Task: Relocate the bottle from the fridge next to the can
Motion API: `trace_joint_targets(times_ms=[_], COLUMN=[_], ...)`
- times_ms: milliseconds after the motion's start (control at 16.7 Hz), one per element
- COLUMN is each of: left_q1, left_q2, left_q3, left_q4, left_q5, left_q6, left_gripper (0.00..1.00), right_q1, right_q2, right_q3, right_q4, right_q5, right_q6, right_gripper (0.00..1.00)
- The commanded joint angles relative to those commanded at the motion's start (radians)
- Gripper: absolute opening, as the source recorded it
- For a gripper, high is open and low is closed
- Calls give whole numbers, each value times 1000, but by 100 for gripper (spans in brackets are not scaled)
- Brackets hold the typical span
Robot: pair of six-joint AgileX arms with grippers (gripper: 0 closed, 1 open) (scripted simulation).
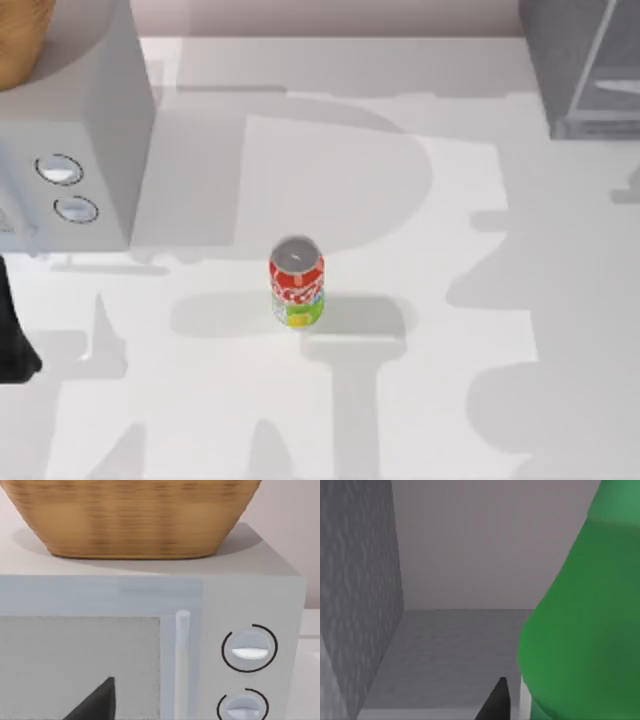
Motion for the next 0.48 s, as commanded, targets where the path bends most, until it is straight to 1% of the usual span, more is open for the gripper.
trace_joint_targets(times_ms=[300,420,480], left_q1=[0,0,0], left_q2=[0,0,0], left_q3=[0,0,0], left_q4=[0,0,0], left_q5=[0,0,0], left_q6=[0,0,0], left_gripper=[100,100,100], right_q1=[7,39,72], right_q2=[3,20,34], right_q3=[-1,-3,-6], right_q4=[0,15,28], right_q5=[2,35,68], right_q6=[2,4,6], right_gripper=[0,0,0])
